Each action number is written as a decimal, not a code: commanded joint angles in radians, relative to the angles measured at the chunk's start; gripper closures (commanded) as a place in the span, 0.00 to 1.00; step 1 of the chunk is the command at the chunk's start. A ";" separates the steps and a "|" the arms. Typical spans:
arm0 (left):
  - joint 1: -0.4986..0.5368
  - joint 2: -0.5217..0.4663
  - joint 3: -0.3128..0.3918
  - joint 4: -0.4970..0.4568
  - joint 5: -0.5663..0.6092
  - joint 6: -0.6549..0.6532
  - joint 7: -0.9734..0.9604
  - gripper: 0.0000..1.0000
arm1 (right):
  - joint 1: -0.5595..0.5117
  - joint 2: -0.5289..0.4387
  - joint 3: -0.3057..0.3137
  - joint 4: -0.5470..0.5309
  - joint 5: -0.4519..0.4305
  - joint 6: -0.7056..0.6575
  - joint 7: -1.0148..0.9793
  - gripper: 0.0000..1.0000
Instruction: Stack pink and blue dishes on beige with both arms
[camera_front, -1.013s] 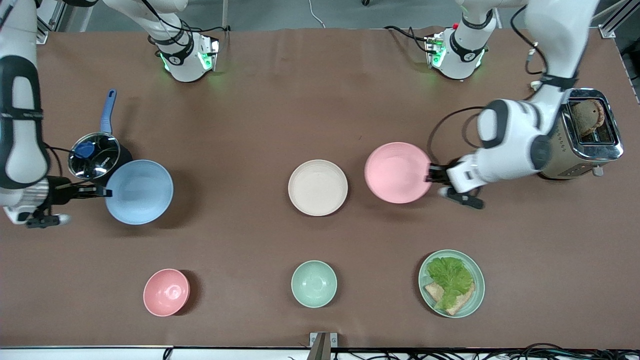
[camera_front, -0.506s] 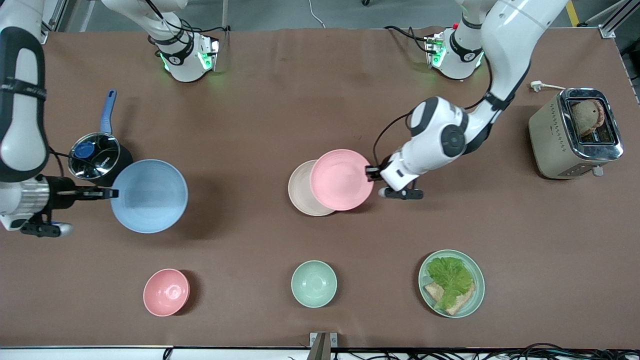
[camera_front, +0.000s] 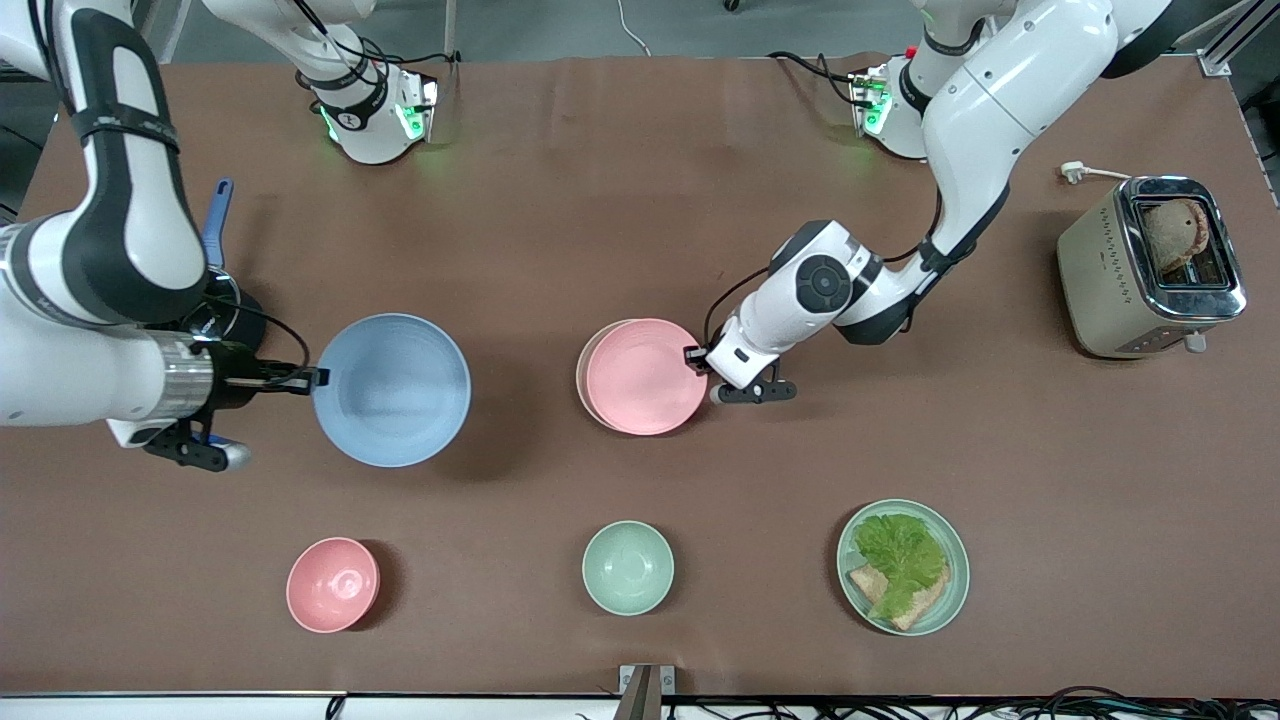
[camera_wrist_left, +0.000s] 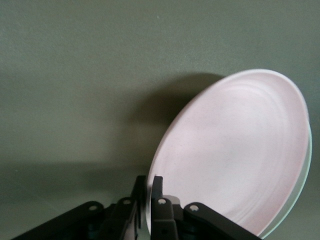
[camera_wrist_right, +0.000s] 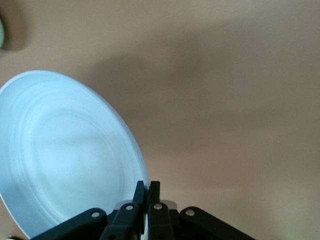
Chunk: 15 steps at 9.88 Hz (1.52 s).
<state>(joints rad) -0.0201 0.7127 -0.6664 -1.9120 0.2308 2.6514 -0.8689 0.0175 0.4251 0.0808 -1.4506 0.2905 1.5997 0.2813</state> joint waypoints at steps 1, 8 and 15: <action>-0.018 0.028 0.004 0.045 0.033 0.004 -0.071 0.01 | -0.013 -0.081 0.100 -0.132 -0.014 0.073 0.073 0.99; 0.015 -0.488 0.221 -0.286 0.038 -0.036 0.284 0.00 | 0.005 -0.100 0.437 -0.499 0.002 0.668 0.270 0.99; 0.012 -0.637 0.427 0.145 -0.194 -0.763 0.707 0.00 | 0.091 0.059 0.441 -0.551 -0.037 0.979 0.300 0.97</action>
<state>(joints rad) -0.0008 0.0487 -0.2626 -1.8814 0.0752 2.0308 -0.2118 0.1043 0.4840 0.5167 -1.9814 0.2691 2.5389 0.5621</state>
